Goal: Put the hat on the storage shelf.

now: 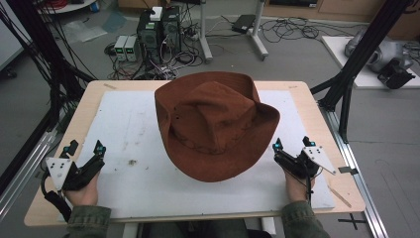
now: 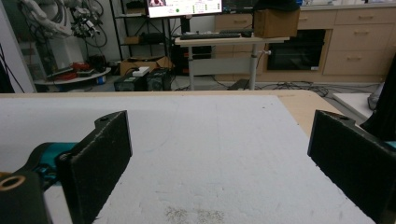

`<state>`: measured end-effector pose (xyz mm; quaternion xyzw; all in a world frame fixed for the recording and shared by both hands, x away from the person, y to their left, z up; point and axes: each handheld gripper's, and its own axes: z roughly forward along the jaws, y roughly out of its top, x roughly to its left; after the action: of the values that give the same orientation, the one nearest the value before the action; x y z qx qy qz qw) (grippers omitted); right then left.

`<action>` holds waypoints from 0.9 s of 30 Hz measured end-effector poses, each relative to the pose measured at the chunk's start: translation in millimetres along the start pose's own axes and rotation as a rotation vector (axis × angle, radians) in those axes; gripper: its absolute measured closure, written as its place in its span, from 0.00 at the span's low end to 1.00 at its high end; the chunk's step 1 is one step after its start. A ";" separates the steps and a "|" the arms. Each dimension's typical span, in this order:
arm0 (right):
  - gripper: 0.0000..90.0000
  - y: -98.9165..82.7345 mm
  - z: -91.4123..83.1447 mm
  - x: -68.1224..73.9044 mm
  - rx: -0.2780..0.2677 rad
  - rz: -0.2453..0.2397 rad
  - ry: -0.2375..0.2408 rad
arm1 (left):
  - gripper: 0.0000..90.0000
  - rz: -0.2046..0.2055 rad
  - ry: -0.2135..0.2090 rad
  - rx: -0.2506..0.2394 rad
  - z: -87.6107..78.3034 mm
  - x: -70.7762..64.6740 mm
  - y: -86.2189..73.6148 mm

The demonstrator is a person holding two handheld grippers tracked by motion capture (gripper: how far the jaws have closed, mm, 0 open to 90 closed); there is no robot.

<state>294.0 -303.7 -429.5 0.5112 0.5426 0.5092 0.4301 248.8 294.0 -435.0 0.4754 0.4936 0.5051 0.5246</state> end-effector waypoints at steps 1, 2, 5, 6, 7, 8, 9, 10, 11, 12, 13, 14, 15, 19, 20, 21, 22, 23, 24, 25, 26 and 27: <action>0.06 0.0 0.2 0.1 0.001 0.001 0.000 | 0.29 -0.001 0.000 -0.001 0.0 -0.1 0.0; 0.06 -0.1 0.2 0.3 0.003 0.004 0.001 | 0.29 0.000 0.000 -0.001 -0.1 -0.2 0.1; 0.06 -0.1 0.6 0.0 0.003 0.001 0.000 | 0.29 -0.002 -0.003 0.001 -0.1 0.1 -0.1; 0.06 -0.1 0.6 0.1 0.003 0.001 0.001 | 0.29 -0.002 -0.006 0.002 -0.1 0.3 -0.2; 0.06 -0.1 0.7 -0.1 0.003 -0.001 0.002 | 0.29 -0.002 -0.005 0.002 0.0 0.2 -0.3; 0.06 -0.1 0.7 -0.1 0.003 -0.001 0.002 | 0.29 0.000 -0.004 0.005 0.0 0.1 -0.4; 0.06 -0.3 1.0 0.0 0.005 0.002 0.004 | 0.29 -0.001 -0.006 0.007 0.2 0.2 -0.6; 0.06 -0.4 1.2 0.2 0.007 0.005 0.005 | 0.29 0.001 -0.005 0.006 0.5 0.2 -0.8; 0.06 -0.4 1.4 0.1 0.008 0.004 0.005 | 0.29 0.000 -0.006 0.005 0.8 0.1 -1.1; 0.06 -0.4 1.7 0.0 0.010 0.003 0.006 | 0.30 0.000 -0.008 0.006 0.9 0.2 -1.1; 0.06 -0.5 1.7 -0.2 0.012 0.002 0.007 | 0.30 -0.001 -0.008 0.005 1.2 0.1 -1.2; 0.06 -0.5 2.0 -0.2 0.010 0.002 0.007 | 0.30 -0.002 -0.009 0.004 1.2 0.2 -1.3; 0.06 -0.6 2.0 -0.4 0.010 -0.002 0.006 | 0.30 -0.004 -0.010 0.008 1.3 0.3 -1.2; 0.06 -0.8 2.4 -0.4 0.017 0.000 0.008 | 0.30 -0.009 -0.007 0.008 1.9 0.7 -1.5; 0.06 -0.8 2.6 -0.5 0.017 0.000 0.007 | 0.30 -0.008 -0.007 0.006 1.5 0.8 -1.3; 0.06 -0.9 2.7 -0.4 0.016 0.001 0.007 | 0.31 -0.008 -0.007 0.002 1.5 0.8 -1.2; 0.06 -0.9 2.7 -0.5 0.017 0.001 0.008 | 0.31 -0.009 -0.008 0.002 1.5 0.6 -1.1; 0.06 -0.9 2.7 -0.6 0.018 0.001 0.008 | 0.31 -0.012 -0.009 0.002 1.6 0.4 -1.2; 0.06 -0.9 2.8 -0.6 0.018 0.001 0.009 | 0.31 -0.013 -0.012 0.003 1.8 0.4 -1.3; 0.06 -0.9 3.1 -0.8 0.017 0.002 0.010 | 0.31 -0.012 -0.012 0.007 1.8 0.7 -1.4; 0.06 -0.9 3.2 -0.9 0.018 0.004 0.012 | 0.31 -0.012 -0.012 0.007 2.0 0.7 -1.5; 0.06 -1.0 3.6 -0.9 0.017 0.004 0.012 | 0.31 -0.014 -0.013 0.006 2.2 0.6 -1.5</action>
<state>297.5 -304.1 -430.9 0.5130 0.5484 0.5084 0.4215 251.1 294.5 -436.4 0.4769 0.4948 0.4969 0.5299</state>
